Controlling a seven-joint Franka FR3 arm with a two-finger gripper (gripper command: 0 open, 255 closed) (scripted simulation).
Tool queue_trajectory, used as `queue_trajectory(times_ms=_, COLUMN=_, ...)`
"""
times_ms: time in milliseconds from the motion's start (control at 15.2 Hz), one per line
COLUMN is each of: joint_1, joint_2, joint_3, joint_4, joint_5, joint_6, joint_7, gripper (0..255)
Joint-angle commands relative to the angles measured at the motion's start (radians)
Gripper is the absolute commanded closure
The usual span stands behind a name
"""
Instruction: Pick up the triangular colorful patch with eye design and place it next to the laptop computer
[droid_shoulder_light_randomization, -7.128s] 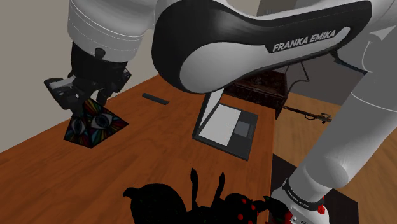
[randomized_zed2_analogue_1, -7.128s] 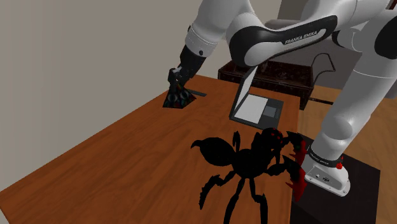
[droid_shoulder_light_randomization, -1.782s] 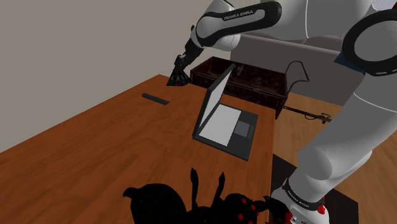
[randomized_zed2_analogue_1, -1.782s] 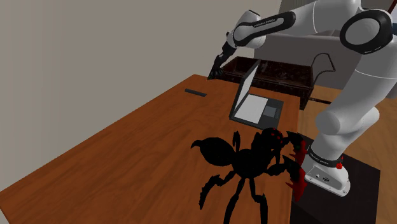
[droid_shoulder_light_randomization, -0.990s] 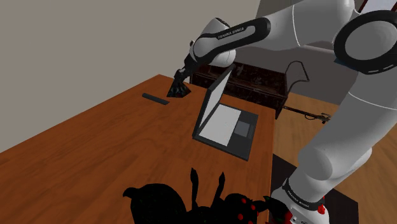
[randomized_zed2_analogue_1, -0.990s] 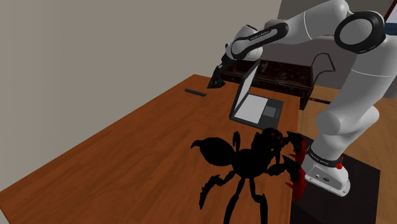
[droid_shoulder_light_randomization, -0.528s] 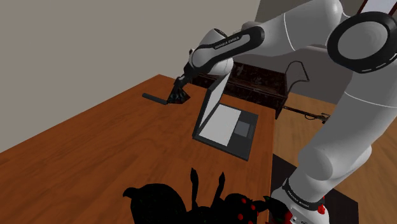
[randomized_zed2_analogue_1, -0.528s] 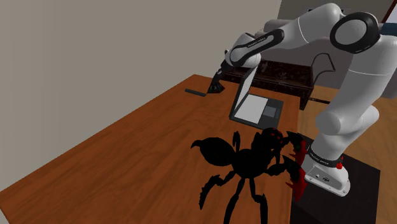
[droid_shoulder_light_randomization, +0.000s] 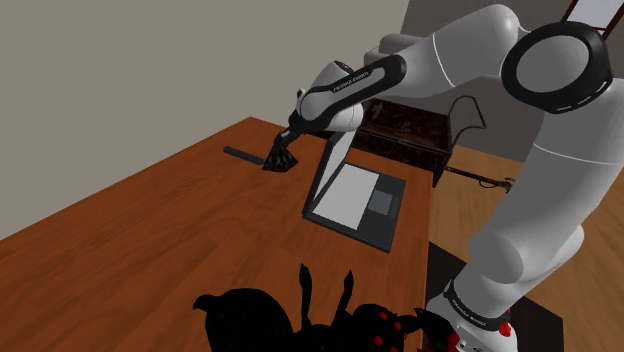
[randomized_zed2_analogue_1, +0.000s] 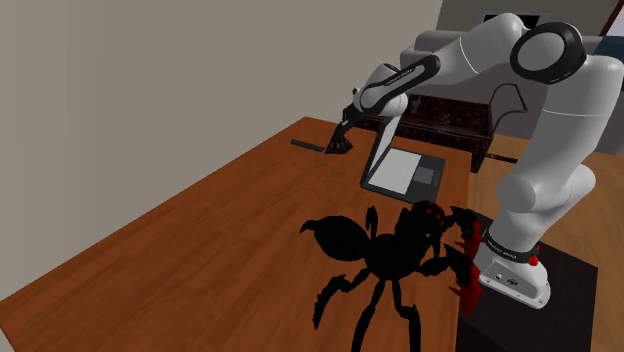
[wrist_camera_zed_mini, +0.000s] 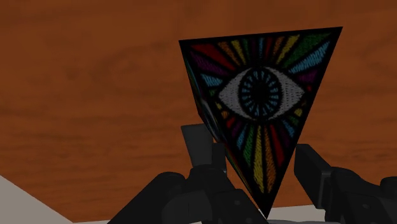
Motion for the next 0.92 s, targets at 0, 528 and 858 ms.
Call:
queue_trajectory(times_ms=0, joint_1=0.006, joint_2=0.028, joint_3=-0.001, joint_4=-0.009, joint_5=-0.006, joint_6=0.029, joint_7=-0.001, gripper=255)
queue_trajectory(times_ms=528, joint_1=0.016, joint_2=0.100, joint_3=-0.006, joint_4=-0.031, joint_5=-0.018, joint_6=0.119, joint_7=-0.012, gripper=255)
queue_trajectory(times_ms=858, joint_1=0.016, joint_2=0.100, joint_3=-0.006, joint_4=-0.031, joint_5=-0.018, joint_6=0.119, joint_7=-0.012, gripper=255)
